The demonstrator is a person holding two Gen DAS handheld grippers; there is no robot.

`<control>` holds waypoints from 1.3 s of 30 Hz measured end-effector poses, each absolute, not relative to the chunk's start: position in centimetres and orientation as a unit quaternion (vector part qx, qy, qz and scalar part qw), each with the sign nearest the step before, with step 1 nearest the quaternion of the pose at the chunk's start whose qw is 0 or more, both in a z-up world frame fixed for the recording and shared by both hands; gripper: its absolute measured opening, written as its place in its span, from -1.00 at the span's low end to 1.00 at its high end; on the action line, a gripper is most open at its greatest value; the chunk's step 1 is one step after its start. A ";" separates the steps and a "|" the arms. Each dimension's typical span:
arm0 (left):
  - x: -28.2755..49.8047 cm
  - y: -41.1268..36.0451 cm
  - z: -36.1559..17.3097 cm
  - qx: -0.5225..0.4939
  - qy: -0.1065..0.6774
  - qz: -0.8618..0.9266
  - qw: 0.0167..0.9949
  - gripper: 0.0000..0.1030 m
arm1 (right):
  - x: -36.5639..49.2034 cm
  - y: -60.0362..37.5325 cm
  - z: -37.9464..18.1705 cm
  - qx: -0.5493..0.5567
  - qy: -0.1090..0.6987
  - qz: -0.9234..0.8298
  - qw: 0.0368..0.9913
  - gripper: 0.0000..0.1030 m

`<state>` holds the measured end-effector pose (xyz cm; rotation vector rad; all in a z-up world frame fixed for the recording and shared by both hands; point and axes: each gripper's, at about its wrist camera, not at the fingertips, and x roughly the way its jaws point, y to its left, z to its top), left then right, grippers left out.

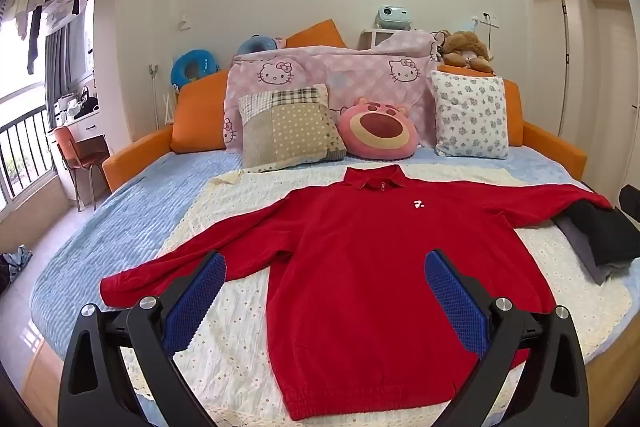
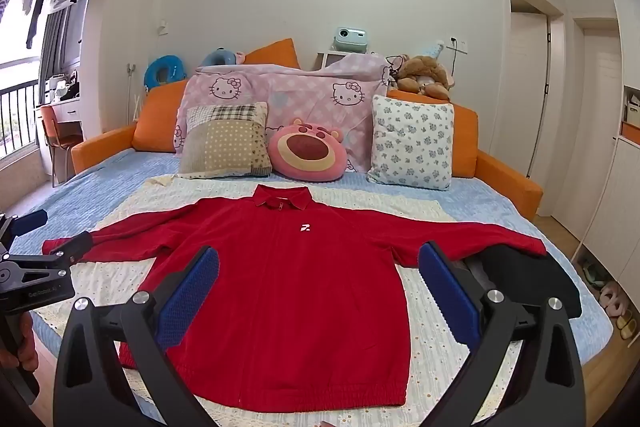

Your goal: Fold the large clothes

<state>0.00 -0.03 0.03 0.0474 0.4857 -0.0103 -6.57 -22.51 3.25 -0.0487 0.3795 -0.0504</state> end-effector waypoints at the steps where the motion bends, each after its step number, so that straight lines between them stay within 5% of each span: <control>1: 0.0 -0.1 0.0 0.026 0.240 -0.004 0.971 0.96 | -6.6 -22.4 3.3 -0.029 0.186 -0.026 0.982 0.91; 39: -0.6 0.5 0.4 0.018 0.228 -0.012 0.973 0.96 | -7.0 -22.6 3.9 -0.024 0.177 -0.019 0.984 0.91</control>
